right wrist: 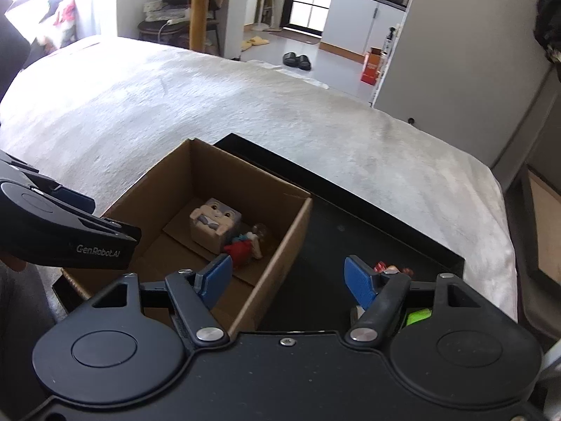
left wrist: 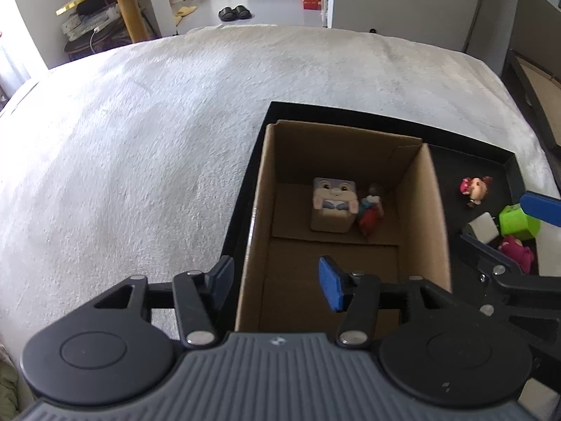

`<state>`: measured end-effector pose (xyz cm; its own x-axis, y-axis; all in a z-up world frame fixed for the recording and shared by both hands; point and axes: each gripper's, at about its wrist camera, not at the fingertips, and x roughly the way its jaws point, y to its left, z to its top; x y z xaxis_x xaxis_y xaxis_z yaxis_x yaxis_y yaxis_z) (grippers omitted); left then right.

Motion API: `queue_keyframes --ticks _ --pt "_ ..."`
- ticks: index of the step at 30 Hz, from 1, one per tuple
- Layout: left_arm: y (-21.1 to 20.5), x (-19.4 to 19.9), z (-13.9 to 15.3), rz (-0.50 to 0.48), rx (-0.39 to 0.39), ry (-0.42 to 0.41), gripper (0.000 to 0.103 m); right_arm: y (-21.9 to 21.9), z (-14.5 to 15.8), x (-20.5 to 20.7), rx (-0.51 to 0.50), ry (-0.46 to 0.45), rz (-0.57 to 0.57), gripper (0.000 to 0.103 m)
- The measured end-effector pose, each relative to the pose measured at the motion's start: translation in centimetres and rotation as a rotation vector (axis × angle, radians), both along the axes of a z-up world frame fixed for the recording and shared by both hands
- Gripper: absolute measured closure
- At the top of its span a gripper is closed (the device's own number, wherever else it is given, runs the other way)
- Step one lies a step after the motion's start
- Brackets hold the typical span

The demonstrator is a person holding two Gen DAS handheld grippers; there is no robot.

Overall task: Organize rigid objects
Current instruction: 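Withdraw the right tool from the box back over the tray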

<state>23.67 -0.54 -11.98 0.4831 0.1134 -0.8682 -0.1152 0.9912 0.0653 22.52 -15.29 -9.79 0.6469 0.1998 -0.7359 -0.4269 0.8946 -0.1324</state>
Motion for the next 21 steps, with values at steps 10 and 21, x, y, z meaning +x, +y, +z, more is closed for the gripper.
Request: queue_keyframes --ticks 10,21 --pt "-2.2 -1.8 2.3 -0.028 0.039 -0.049 0.036 -3.6 0.6 -1.7 0.062 0.001 -0.1 0.031" --pt "-4.9 -3.4 3.7 -0.065 0.072 -0.082 0.034 -5.7 1.4 -3.7 0.097 -0.036 -0.123 0.03"
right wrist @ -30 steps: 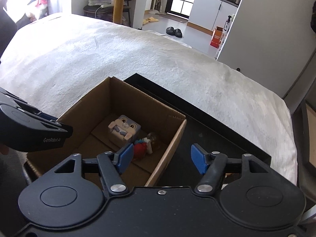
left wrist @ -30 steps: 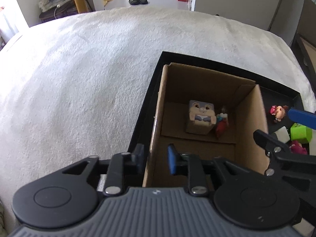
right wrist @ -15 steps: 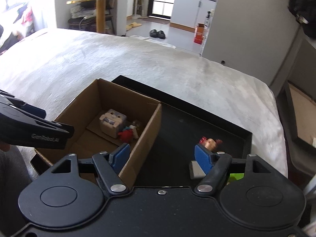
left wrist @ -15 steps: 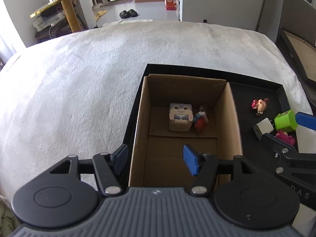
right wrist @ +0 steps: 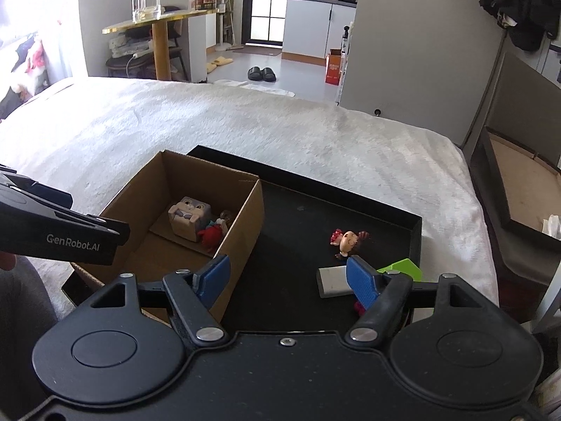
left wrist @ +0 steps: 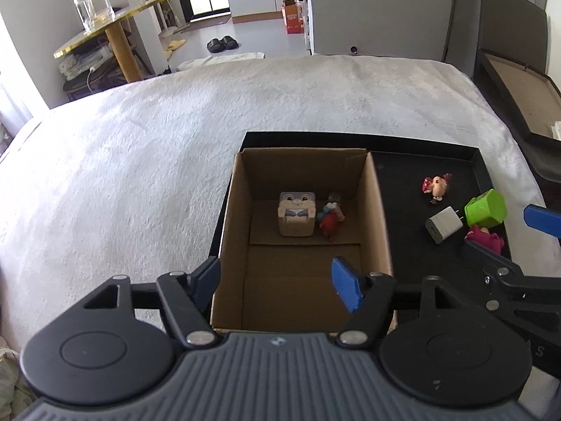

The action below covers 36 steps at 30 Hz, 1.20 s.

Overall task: Organize rigid objects
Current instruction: 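Withdraw the right tool from the box back over the tray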

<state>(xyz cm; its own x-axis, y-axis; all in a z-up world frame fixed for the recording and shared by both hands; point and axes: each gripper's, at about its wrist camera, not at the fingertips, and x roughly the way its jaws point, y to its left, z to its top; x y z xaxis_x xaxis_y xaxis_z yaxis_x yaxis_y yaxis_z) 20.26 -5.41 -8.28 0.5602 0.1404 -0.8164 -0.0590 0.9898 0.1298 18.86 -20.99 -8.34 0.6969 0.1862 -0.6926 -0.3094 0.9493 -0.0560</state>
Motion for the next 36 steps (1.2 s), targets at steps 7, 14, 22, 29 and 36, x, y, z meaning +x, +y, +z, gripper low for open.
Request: queue_keyframes --ticks 7,14,22,29,36 --pt "-1.6 -0.9 0.5 -0.018 0.023 -0.016 0.033 -1.5 0.1 -0.6 0.03 -0.016 -0.02 0.028" --pt "-3.0 -1.3 0.6 -0.025 0.042 -0.021 0.032 -3.1 -0.2 -1.1 0.053 -0.022 -0.035 0.028" --pt "-4.4 -1.7 0.5 -0.022 0.061 -0.032 0.032 -5.4 -0.9 -1.1 0.077 -0.026 -0.057 0.028" --pt "-5.8 -1.6 0.0 -0.023 0.082 -0.023 0.032 -7.1 -1.5 -0.9 0.098 -0.022 -0.074 0.028" --pt "-6.9 -1.2 -0.9 -0.04 0.108 -0.009 0.032 -8.3 -2.6 -0.4 0.112 -0.02 -0.086 0.028"
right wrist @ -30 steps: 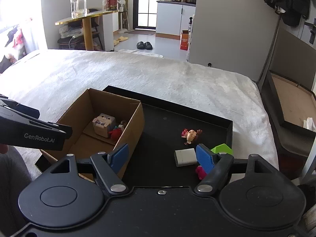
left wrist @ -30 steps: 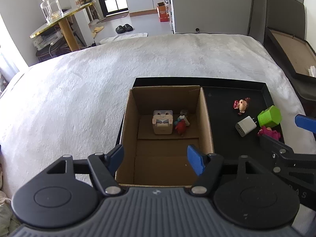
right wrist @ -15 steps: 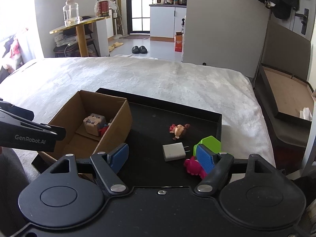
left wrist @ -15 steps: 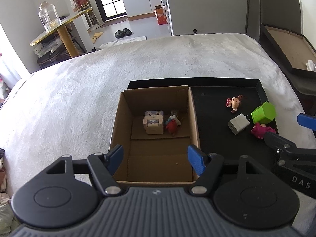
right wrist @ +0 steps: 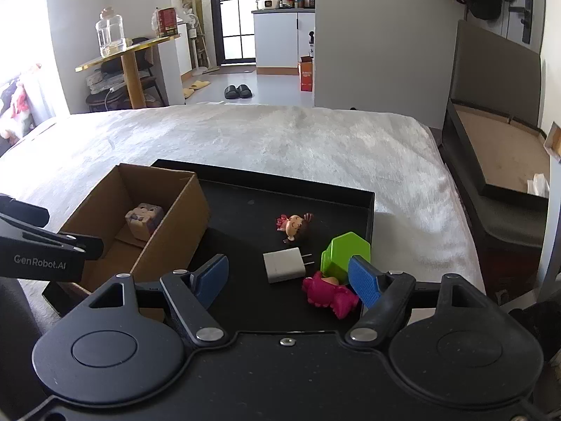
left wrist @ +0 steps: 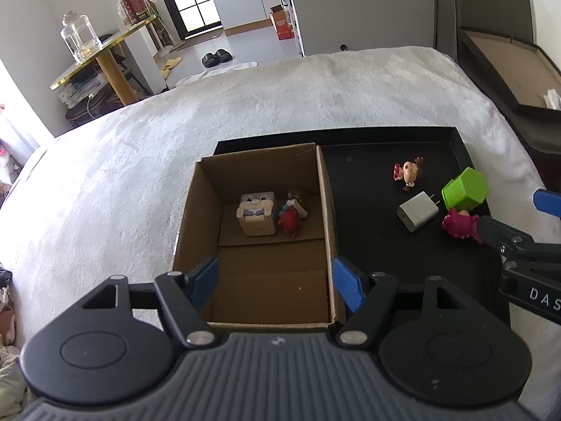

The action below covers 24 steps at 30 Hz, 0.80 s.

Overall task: Organize rigid objects
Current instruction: 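Withdraw the right tool from the box back over the tray, then lower the right tool onto the pink figure and close on it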

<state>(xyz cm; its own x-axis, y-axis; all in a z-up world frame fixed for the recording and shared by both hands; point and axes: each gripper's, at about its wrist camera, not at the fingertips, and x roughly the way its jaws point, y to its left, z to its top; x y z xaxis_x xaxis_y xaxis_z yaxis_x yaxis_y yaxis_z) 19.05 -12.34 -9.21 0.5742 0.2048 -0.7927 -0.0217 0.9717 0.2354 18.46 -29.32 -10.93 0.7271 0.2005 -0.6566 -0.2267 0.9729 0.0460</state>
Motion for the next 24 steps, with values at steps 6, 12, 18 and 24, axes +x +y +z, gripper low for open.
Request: queue_keyframes --ticks 6,12,18,24 --pt "-0.8 0.6 -0.5 -0.003 0.02 0.004 0.032 -0.9 -1.1 0.8 0.016 0.011 -0.008 0.028" --pt "-1.4 1.3 -0.9 -0.012 0.017 -0.002 0.032 -1.3 -2.3 1.8 0.017 0.017 0.005 0.028" --pt "-2.0 2.4 -2.1 -0.013 0.045 0.0 0.032 -2.3 -4.0 3.0 0.066 0.035 -0.013 0.03" --pt "-3.0 3.7 -3.5 -0.025 0.067 0.013 0.033 -3.0 -5.8 3.7 0.081 0.064 -0.023 0.036"
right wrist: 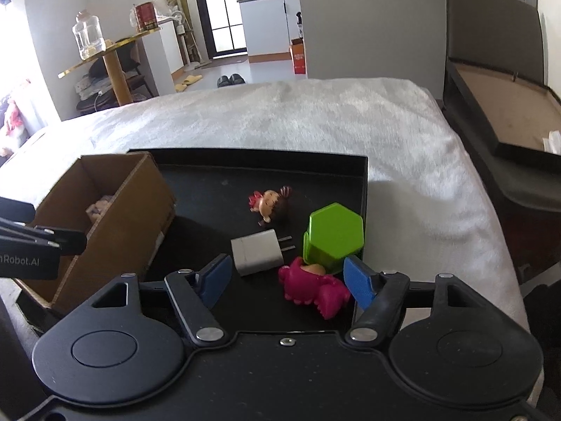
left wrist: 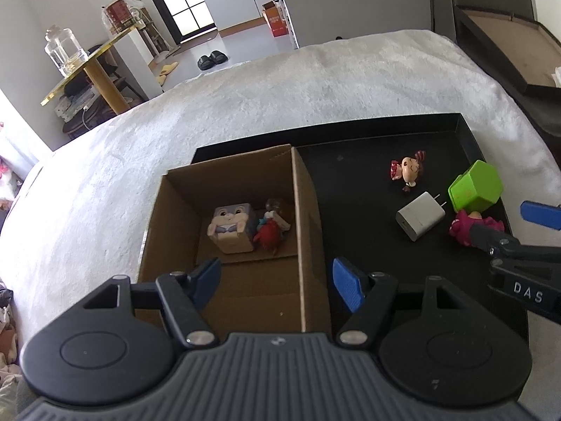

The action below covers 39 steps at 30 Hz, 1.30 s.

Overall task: Organize rigid objects
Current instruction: 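Lower the right tool onto the pink figure and close on it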

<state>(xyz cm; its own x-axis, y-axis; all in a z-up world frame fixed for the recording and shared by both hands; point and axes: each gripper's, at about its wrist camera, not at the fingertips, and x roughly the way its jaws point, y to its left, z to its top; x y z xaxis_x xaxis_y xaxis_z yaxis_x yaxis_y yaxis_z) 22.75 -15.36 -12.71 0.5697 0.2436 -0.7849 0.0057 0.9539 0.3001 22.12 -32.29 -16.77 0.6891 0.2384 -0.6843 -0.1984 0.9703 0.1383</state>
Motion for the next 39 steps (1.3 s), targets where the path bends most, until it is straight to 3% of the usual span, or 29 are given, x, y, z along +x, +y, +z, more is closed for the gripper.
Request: queue_keyframes --ticks 5,12,16,18,21,22,23,26,29,33,35,39 --pt "-0.8 1.3 -1.3 -0.004 0.018 0.012 0.035 -0.2 -1.6 0.9 -0.014 0.035 -0.007 0.045" --pt "-2.0 2.2 -2.4 -0.027 0.045 0.019 0.036 -0.6 -2.2 2.0 0.015 0.053 -0.025 0.046" --pt "-2.3 2.4 -2.7 -0.035 0.056 0.017 0.037 -0.2 -3.0 2.5 -0.018 0.061 -0.021 0.046" --pt "-2.3 2.5 -2.8 -0.036 0.054 0.021 0.04 -0.2 -3.4 2.7 0.018 0.084 -0.015 0.046" --pt "-1.9 2.5 -2.8 -0.025 0.044 0.02 0.053 0.1 -4.2 2.7 -0.004 0.115 -0.018 0.046" --pt "-1.7 2.5 -2.8 -0.018 0.035 0.019 0.063 0.1 -4.4 2.6 -0.009 0.122 -0.018 0.047" --pt "-1.5 2.5 -2.8 -0.013 0.027 0.023 0.073 0.2 -4.5 2.5 -0.008 0.129 -0.014 0.05" --pt "-1.1 2.3 -2.8 -0.004 0.016 0.022 0.086 0.6 -4.5 2.0 -0.007 0.138 0.014 0.057" --pt "-1.1 2.2 -2.7 -0.012 0.006 0.019 0.094 1.0 -4.5 1.8 -0.029 0.136 0.031 0.06" --pt "-1.2 1.9 -2.8 -0.021 0.008 0.011 0.094 1.2 -4.3 1.6 -0.029 0.15 0.046 0.067" --pt "-1.2 1.9 -2.8 -0.02 0.003 0.009 0.095 1.5 -4.2 1.5 -0.023 0.159 0.062 0.075" --pt "-1.0 1.7 -2.8 -0.029 -0.002 0.01 0.095 2.3 -4.2 1.4 -0.057 0.151 0.074 0.075"
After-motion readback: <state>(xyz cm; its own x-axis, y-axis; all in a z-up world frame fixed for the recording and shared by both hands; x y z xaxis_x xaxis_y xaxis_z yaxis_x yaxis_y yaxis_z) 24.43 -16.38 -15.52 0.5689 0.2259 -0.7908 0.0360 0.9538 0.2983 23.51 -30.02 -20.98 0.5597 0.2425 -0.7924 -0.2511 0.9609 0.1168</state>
